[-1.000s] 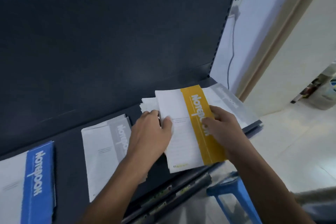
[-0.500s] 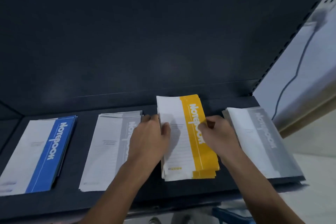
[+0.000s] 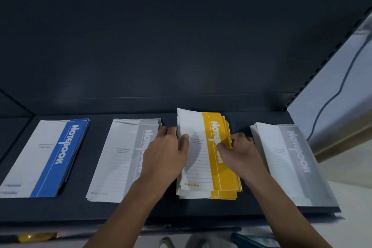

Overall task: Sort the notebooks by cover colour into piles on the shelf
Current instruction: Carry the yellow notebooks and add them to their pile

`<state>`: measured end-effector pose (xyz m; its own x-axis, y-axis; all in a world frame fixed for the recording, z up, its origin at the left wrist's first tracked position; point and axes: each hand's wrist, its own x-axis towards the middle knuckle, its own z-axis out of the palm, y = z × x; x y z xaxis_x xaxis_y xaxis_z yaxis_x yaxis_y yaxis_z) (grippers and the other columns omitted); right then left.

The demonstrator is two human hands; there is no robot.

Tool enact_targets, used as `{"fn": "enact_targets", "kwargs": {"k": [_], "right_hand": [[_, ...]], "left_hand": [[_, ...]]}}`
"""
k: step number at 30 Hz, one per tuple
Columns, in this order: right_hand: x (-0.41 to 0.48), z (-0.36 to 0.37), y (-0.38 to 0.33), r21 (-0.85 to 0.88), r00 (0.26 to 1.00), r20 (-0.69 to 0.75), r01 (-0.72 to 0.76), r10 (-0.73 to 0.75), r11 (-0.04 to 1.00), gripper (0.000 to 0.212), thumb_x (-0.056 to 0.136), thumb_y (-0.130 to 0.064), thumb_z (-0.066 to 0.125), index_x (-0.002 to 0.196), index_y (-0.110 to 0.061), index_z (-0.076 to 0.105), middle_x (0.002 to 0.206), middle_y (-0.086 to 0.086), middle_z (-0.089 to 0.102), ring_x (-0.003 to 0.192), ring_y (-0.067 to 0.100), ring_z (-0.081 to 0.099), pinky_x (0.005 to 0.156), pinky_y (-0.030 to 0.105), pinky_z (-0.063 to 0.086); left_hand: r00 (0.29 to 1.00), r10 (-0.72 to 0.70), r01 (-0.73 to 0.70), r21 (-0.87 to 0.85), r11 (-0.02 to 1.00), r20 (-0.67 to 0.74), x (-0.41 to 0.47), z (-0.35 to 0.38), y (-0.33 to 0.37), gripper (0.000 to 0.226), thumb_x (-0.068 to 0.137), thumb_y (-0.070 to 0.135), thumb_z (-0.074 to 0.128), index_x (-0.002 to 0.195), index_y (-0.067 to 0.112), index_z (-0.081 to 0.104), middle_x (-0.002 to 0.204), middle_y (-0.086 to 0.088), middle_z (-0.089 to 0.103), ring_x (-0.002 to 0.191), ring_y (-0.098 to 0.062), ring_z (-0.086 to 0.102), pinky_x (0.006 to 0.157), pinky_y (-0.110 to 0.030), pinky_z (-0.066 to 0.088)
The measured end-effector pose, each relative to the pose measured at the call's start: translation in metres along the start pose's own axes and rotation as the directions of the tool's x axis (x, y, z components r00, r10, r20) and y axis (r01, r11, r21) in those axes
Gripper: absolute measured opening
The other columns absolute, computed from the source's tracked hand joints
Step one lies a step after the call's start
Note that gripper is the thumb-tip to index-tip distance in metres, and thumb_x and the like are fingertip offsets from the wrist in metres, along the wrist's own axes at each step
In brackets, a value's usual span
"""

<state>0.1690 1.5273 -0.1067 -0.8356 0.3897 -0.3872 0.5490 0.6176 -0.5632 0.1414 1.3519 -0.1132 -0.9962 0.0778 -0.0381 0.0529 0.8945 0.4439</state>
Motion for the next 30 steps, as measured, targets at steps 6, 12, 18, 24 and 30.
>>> {"fn": "enact_targets", "kwargs": {"k": [6, 12, 18, 24, 30], "right_hand": [[-0.003, -0.007, -0.007, -0.022, 0.992, -0.085, 0.096, -0.097, 0.995, 0.048, 0.091, -0.047, 0.058, 0.129, -0.017, 0.052, 0.131, 0.007, 0.055, 0.123, 0.029, 0.052, 0.098, 0.048, 0.051], [-0.008, 0.012, -0.039, -0.084, 0.942, -0.144, 0.293, -0.303, 0.952, 0.049, 0.096, -0.032, 0.06, 0.141, -0.016, 0.05, 0.138, 0.01, 0.047, 0.131, 0.03, 0.038, 0.103, 0.039, 0.036], [-0.045, 0.07, -0.112, -0.104, 0.843, -0.054, 0.528, -0.535, 0.843, 0.043, 0.095, -0.032, 0.059, 0.137, -0.021, 0.053, 0.134, 0.007, 0.046, 0.131, 0.028, 0.036, 0.11, 0.038, 0.036], [-0.107, 0.154, -0.206, -0.043, 0.708, 0.076, 0.706, -0.702, 0.707, 0.041, 0.097, -0.03, 0.059, 0.136, -0.023, 0.051, 0.135, -0.001, 0.045, 0.131, 0.019, 0.04, 0.094, 0.03, 0.039], [-0.19, 0.267, -0.304, 0.063, 0.566, 0.245, 0.801, -0.787, 0.596, 0.036, 0.096, -0.031, 0.06, 0.131, -0.025, 0.053, 0.127, -0.006, 0.055, 0.119, 0.017, 0.056, 0.1, 0.038, 0.048]], "left_hand": [[0.999, -0.027, 0.026, -0.038, 0.999, -0.043, -0.003, -0.007, -0.007, 0.044, 0.104, 0.048, 0.039, 0.135, 0.022, 0.054, 0.134, 0.001, 0.055, 0.105, -0.02, 0.064, 0.079, -0.032, 0.05], [0.993, -0.072, 0.057, -0.154, 0.986, -0.09, -0.017, -0.025, -0.043, 0.037, 0.102, 0.046, 0.045, 0.126, 0.023, 0.061, 0.118, 0.005, 0.061, 0.087, -0.016, 0.065, 0.079, -0.038, 0.055], [0.961, -0.202, 0.16, -0.216, 0.963, -0.188, -0.05, -0.069, -0.119, 0.029, 0.101, 0.039, 0.052, 0.122, 0.025, 0.065, 0.111, 0.013, 0.061, 0.082, -0.008, 0.064, 0.082, -0.037, 0.055], [0.89, -0.326, 0.241, -0.279, 0.93, -0.318, -0.095, -0.134, -0.229, 0.022, 0.098, 0.036, 0.055, 0.114, 0.028, 0.067, 0.103, 0.016, 0.062, 0.074, -0.004, 0.066, 0.077, -0.033, 0.054], [0.799, -0.401, 0.334, -0.225, 0.915, -0.448, -0.153, -0.21, -0.363, 0.019, 0.099, 0.034, 0.054, 0.11, 0.025, 0.068, 0.102, 0.013, 0.062, 0.081, -0.007, 0.06, 0.076, -0.032, 0.052]]}}
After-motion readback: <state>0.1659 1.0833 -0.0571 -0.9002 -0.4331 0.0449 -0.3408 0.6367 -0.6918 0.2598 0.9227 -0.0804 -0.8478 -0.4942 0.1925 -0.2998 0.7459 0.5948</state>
